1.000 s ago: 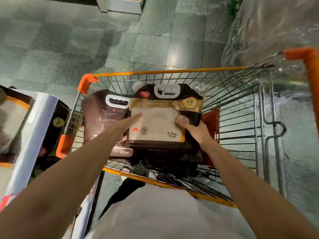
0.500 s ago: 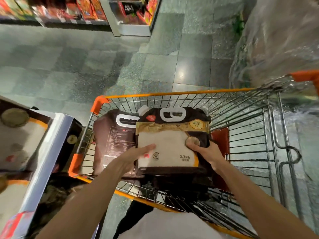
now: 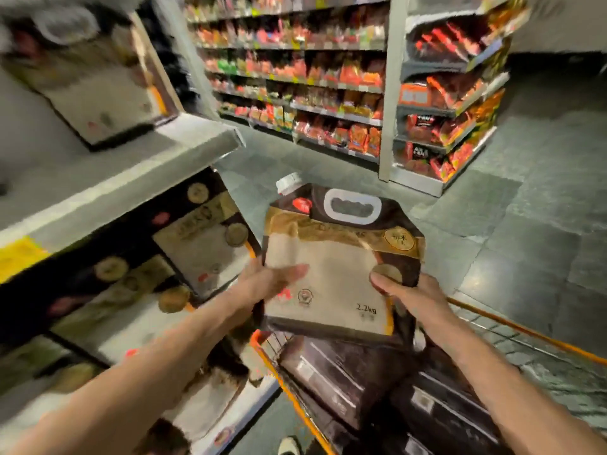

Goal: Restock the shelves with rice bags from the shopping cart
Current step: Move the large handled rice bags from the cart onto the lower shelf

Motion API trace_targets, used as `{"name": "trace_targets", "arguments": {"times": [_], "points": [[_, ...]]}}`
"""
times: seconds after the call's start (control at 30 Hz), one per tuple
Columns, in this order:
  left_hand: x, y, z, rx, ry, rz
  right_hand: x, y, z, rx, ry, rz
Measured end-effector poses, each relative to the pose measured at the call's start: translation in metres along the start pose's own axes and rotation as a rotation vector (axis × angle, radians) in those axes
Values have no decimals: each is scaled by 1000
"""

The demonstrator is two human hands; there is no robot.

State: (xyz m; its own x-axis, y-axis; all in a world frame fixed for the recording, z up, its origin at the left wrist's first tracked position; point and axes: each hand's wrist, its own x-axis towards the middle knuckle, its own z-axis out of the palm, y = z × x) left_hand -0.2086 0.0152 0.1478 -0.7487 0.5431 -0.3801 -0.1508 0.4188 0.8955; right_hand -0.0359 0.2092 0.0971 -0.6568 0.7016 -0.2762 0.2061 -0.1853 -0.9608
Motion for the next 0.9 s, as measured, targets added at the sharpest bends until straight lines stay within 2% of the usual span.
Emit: {"name": "trace_targets", "arguments": {"times": [0.23,0.33,0.6,0.73,0.83,0.9], "points": [[-38,86,-116,26,286,204,31,-122,109,-58,-184,-294],[-51,112,-158,56,320,324,43,-159,149,-39,-224,-410],[-61,121,-244,24,536,689,50,-244,237,7,-337,-742],[-41,108,-270,-25,720,798,62,-273,269,11,-419,-731],[-29,108,-277,27,849,872,61,-293,281,60,-514,-564],[-21,108,-279,2,896,911,62,-305,297,161,-599,-595]]}}
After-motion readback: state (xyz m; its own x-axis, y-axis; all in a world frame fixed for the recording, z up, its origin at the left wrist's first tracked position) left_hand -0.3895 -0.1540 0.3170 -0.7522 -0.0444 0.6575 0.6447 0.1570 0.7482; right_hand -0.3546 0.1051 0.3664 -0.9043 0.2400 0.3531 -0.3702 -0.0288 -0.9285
